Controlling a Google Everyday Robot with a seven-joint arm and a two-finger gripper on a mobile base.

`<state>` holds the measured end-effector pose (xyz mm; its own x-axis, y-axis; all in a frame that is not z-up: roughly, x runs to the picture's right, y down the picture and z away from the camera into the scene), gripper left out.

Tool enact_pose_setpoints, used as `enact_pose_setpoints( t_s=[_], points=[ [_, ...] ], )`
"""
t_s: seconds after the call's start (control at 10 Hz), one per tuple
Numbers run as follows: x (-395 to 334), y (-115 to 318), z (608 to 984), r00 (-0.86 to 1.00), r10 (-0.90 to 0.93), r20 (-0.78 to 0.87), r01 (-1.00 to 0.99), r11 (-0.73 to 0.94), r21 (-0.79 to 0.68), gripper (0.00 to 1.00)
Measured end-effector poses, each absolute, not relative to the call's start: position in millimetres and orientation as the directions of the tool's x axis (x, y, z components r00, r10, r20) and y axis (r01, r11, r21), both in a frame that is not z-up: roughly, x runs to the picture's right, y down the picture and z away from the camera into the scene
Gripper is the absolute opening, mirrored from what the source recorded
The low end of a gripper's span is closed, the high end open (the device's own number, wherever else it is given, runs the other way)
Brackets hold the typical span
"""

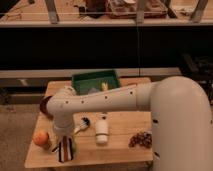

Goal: Place eraser in plastic cup

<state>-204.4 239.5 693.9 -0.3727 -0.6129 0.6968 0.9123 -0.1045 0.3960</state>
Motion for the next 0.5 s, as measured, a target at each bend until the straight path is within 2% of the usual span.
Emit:
enact_pose_setpoints(
  t_s=[0.5],
  points=[
    [-203.7, 236.5, 691.8, -0.374, -0.613, 0.696, 0.913, -0.114, 0.391, 0.8]
  ],
)
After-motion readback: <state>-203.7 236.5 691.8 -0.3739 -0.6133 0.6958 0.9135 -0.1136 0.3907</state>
